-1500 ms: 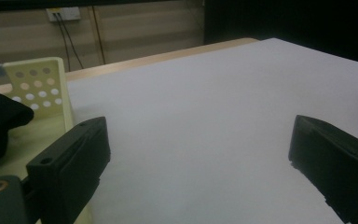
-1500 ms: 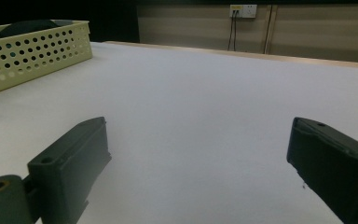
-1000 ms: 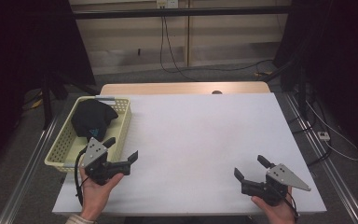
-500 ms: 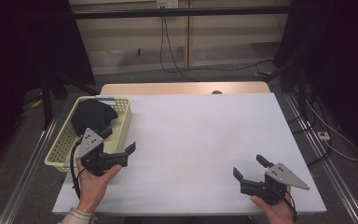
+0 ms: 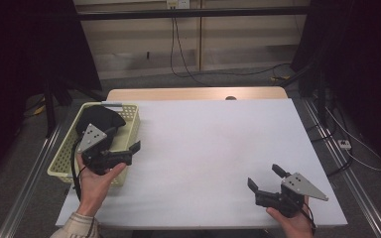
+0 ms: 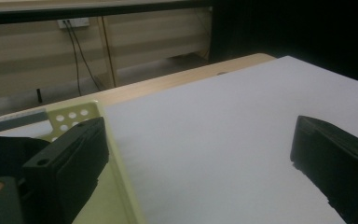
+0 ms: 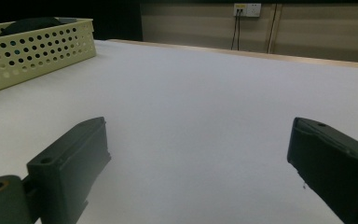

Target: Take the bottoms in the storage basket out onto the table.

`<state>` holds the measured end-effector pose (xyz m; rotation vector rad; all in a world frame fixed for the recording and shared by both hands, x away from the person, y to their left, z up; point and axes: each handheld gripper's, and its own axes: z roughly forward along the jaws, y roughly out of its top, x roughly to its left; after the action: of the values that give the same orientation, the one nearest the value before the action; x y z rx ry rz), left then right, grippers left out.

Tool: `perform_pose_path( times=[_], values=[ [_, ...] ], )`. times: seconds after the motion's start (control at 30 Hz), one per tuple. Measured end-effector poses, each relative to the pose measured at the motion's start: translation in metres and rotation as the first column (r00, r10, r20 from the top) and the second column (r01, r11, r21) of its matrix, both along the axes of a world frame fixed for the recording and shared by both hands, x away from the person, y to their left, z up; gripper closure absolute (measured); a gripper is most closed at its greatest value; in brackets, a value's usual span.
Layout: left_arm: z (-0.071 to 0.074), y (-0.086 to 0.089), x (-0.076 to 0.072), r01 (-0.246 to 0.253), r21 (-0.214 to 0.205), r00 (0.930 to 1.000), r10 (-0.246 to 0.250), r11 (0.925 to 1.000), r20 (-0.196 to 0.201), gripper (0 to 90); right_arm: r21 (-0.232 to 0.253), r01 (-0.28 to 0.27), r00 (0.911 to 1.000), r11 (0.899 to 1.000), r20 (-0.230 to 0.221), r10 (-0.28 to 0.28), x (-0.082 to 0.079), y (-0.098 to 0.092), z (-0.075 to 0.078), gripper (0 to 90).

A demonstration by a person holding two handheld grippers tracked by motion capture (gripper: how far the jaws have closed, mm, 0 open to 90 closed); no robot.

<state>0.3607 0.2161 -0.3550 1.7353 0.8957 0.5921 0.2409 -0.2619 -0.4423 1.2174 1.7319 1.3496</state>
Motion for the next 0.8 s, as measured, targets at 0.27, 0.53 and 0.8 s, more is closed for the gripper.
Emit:
perform_pose_path(
  times=[0.27,0.53,0.8],
  values=[
    [0.008,0.008,0.021,-0.086,0.018,0.9962,0.086,0.9961,-0.007,5.3,0.005,-0.003,1.0,1.0,-0.006,0.003,0.001,-0.001,-0.001,5.1],
    [0.014,0.013,0.041,-0.147,0.062,0.9892,0.147,0.9872,0.009,5.9,0.016,-0.003,0.9999,1.0,-0.013,0.003,0.001,-0.004,-0.002,5.1],
    [0.005,0.018,0.066,-0.178,0.106,0.984,0.178,0.9783,0.004,6.2,0.01,-0.003,0.9999,1.0,-0.014,0.003,0.002,-0.002,-0.002,5.1]
  ],
)
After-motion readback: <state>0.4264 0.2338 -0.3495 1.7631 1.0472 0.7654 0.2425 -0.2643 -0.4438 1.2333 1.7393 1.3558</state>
